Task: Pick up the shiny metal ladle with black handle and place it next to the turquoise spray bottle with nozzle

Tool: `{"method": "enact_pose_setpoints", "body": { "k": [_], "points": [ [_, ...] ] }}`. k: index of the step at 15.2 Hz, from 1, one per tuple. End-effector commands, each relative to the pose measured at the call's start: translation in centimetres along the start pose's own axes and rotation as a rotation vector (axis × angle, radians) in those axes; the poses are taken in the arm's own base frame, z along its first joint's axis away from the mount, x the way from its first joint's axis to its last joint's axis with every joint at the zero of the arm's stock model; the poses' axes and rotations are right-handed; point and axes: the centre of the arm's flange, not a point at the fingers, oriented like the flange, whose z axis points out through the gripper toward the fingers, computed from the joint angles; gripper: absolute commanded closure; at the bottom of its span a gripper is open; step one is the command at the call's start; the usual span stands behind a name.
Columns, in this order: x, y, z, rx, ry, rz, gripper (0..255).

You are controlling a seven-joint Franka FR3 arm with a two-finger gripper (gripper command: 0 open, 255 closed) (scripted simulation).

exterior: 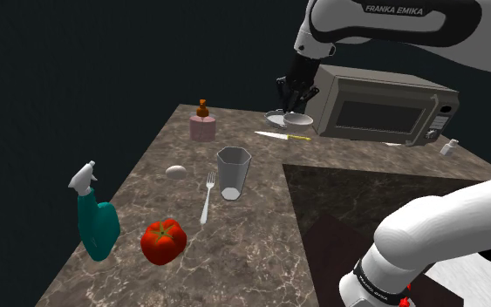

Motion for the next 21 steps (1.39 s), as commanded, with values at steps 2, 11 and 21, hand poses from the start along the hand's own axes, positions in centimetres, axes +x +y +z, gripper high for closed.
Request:
{"method": "enact_pose_setpoints", "body": {
  "k": [2, 11, 21],
  "points": [
    [0.1, -0.2, -1.4, 0.0, 0.0, 0.0, 255],
    [-8.1, -8.7, -1.5, 0.0, 0.0, 0.0, 255],
    [-17.3, -18.2, -1.7, 0.0, 0.0, 0.0, 255]
  ]
}}
